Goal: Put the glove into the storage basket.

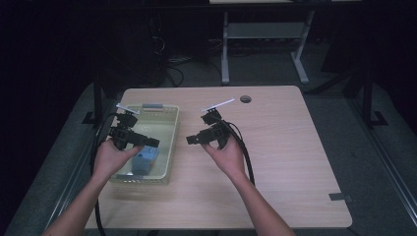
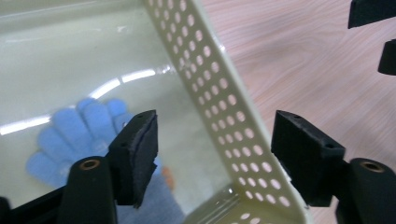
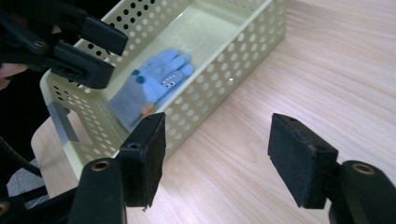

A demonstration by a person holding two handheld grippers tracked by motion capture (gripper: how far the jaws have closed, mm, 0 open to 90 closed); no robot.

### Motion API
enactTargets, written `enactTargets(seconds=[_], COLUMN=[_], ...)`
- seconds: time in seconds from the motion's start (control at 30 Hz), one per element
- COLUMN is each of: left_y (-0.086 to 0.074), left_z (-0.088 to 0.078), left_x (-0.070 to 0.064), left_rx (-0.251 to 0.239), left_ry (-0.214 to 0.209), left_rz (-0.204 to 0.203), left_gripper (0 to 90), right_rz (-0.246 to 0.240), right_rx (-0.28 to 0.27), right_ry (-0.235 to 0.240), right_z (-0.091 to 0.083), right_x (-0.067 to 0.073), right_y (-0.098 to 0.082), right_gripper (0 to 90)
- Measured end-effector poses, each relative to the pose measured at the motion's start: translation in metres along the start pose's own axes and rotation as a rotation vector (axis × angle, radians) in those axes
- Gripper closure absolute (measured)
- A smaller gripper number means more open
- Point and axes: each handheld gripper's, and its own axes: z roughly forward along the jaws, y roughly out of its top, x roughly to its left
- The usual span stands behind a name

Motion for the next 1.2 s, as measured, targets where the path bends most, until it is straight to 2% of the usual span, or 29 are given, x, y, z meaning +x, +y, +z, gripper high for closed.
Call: enactTargets(seconds=[0.2,0.53,0.7,0.97,1.2], left_y=[0.004,0.013,0.017,0.024,0.028], left_z=[0.001,0.007,0.009,0.018,0.026], left_x=[-0.010,-0.030,-0.040,-0.056,-0.068], left_rx=[-0.018,-0.018,-0.041,-0.034,-0.031], left_ry=[0.003,-0.022,-0.028,-0.044,-0.055], left_rz=[0.019,0.068,0.069,0.104,0.123], left_gripper=[26.8,26.0,25.3,24.1,23.0], right_rz=[0.009,0.037,0.041,0.087,0.094], right_rx=[-0.006,-0.008,-0.010,-0.028,-0.019], right_ry=[-0.016,-0.040,-0.051,-0.052,-0.069], right_z=[-0.011,-0.026,-0.034,-0.048,-0.054], right_x=[-0.011,-0.027,-0.034,-0.048,-0.058], right_y=[-0.006,-0.015,-0.021,-0.031,-0.039], right_gripper=[34.1,30.9,30.6,29.6,28.8])
